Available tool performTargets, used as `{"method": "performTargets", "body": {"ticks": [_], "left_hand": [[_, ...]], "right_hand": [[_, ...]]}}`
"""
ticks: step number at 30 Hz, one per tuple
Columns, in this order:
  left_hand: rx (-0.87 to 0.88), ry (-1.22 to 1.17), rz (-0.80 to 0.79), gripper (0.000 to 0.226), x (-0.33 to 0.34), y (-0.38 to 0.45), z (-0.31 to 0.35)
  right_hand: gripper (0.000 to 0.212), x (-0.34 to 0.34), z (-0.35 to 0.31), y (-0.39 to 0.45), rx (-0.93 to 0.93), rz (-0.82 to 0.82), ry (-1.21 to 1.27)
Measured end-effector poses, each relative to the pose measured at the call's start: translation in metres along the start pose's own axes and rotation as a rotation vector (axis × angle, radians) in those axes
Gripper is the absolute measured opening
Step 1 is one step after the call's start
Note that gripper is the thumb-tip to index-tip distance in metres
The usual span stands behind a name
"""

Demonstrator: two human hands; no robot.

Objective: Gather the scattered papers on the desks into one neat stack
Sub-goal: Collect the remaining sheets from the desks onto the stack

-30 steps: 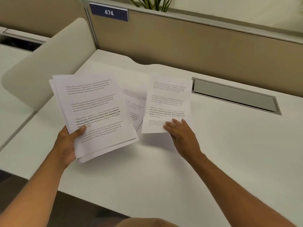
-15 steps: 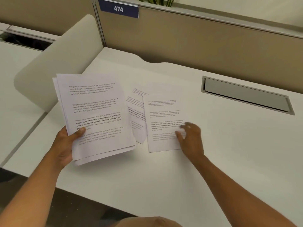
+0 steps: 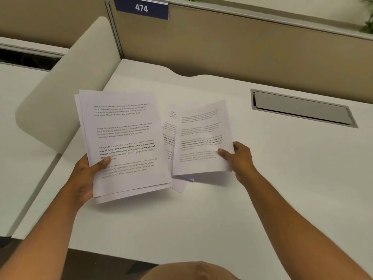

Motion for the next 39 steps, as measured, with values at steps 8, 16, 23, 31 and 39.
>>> {"method": "performTargets", "body": {"ticks": [8, 16, 23, 31, 39], "left_hand": [[-0.017, -0.03, -0.09, 0.057, -0.004, 0.019, 0.005], [-0.04, -0.059, -0.088, 0.058, -0.001, 0.023, 0.001], [-0.051, -0.08, -0.102, 0.06, 0.003, 0.025, -0.004], [-0.068, -0.073, -0.105, 0.058, 0.001, 0.033, -0.008], [-0.089, -0.056, -0.109, 0.051, 0.006, 0.045, -0.009]], "right_hand": [[0.036, 0.071, 0.007, 0.0, 0.15, 0.157, -0.293], [0.096, 0.096, -0.011, 0.005, 0.304, 0.254, -0.587], [0.101, 0.102, -0.02, 0.018, 0.387, 0.25, -0.572], [0.035, 0.092, -0.013, 0.031, 0.294, 0.157, -0.359], [0.02, 0.07, -0.012, 0.02, 0.103, 0.216, -0.322]]}}
Point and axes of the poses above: each hand's wrist, its own y-axis towards the middle knuckle, its own x-axis out of the palm, z = x × y, the point moved 8 cm from there along y, towards the middle knuckle, and after that the axes turned 14 degrees about -z, right-handed, at the moved point
